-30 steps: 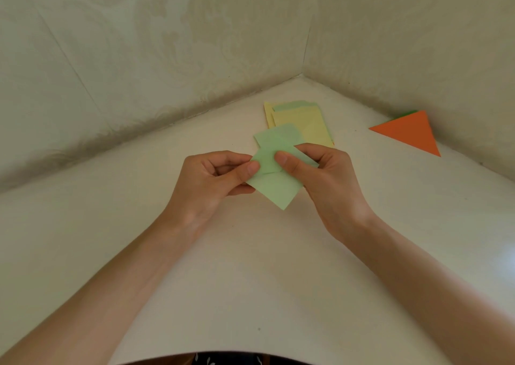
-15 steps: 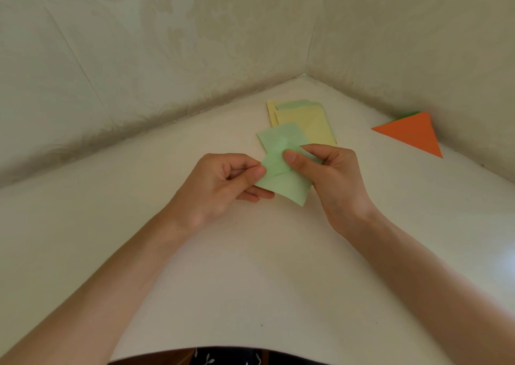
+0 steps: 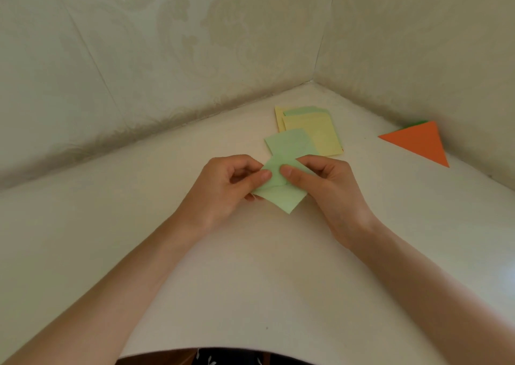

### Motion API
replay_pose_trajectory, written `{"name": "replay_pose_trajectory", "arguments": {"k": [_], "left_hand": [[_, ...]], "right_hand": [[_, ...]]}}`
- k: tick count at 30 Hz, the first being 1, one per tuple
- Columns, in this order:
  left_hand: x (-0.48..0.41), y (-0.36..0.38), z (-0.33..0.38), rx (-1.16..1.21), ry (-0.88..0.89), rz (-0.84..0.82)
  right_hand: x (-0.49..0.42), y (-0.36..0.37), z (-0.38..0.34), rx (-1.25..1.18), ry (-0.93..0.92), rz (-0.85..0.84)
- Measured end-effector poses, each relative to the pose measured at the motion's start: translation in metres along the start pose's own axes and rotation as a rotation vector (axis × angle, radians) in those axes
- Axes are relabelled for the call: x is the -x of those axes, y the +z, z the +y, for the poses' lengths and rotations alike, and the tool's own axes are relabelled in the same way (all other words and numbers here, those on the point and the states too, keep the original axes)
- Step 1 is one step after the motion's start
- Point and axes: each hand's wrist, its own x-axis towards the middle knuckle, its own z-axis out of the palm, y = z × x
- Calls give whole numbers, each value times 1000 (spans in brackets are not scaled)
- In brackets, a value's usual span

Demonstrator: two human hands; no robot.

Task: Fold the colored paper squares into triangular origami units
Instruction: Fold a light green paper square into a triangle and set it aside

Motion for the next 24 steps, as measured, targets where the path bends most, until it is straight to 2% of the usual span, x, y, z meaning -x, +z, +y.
{"name": "replay_pose_trajectory", "arguments": {"k": [3,6,14,17,21,24], "left_hand": [[3,3,-1,-75,22,-62],[4,4,-1,-79,4,-102],[1,-2,-2,-110,-39,-53],[1,-8,-3,-64,-80,-12],[0,-12,-2,-9,-118,-67],[1,-13,-5,-193,-62,-59]], "right_hand": [[0,0,-2,52,6,-86],[0,0,-2,133,-50,-92],[-6,-9,1,165,-10,-77],[-6,-9,4,330,-64,-80],[-5,-11,1,446,-86,-60],[-3,-8,4,719,-170,-75]]}}
